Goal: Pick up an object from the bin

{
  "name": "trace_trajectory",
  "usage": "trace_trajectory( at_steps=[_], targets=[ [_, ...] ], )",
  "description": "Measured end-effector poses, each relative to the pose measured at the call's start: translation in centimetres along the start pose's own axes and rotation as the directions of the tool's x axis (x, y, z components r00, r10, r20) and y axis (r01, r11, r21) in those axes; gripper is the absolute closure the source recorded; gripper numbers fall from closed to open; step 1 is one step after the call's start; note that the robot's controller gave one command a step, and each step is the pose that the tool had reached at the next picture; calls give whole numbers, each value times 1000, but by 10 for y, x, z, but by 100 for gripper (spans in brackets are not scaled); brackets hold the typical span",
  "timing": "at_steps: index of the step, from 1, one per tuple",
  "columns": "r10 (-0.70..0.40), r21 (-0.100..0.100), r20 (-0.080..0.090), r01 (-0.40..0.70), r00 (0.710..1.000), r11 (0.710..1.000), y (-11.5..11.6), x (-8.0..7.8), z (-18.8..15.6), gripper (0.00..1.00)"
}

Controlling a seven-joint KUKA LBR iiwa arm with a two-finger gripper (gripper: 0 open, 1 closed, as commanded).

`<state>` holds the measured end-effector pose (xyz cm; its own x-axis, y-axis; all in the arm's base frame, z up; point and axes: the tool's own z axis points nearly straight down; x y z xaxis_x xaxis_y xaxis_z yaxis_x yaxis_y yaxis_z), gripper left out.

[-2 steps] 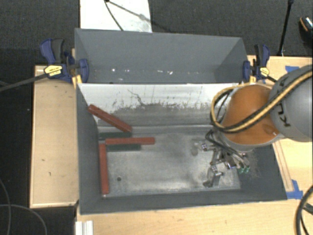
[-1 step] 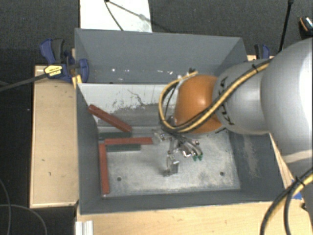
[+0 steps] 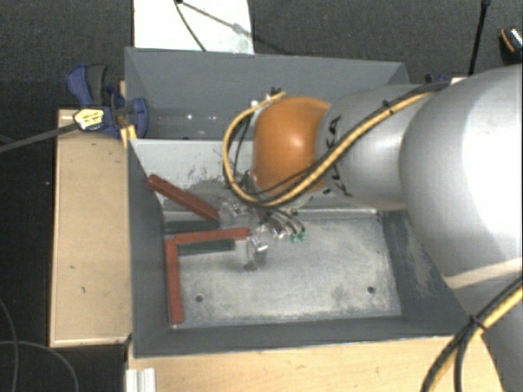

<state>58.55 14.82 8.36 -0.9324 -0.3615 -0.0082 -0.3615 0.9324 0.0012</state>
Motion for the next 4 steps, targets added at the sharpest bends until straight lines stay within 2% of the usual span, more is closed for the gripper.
trace_trajectory(
  at_steps=[1,2,3,4],
  targets=[
    [-139,0,-3,139,990,990,35,-14,13,0],
    [-139,0,-5,139,990,990,34,-14,13,100],
    [60,0,1,-60,998,998,49,-5,-30,100],
    [58,1,-1,-58,998,998,49,-5,-29,0]
  ],
)
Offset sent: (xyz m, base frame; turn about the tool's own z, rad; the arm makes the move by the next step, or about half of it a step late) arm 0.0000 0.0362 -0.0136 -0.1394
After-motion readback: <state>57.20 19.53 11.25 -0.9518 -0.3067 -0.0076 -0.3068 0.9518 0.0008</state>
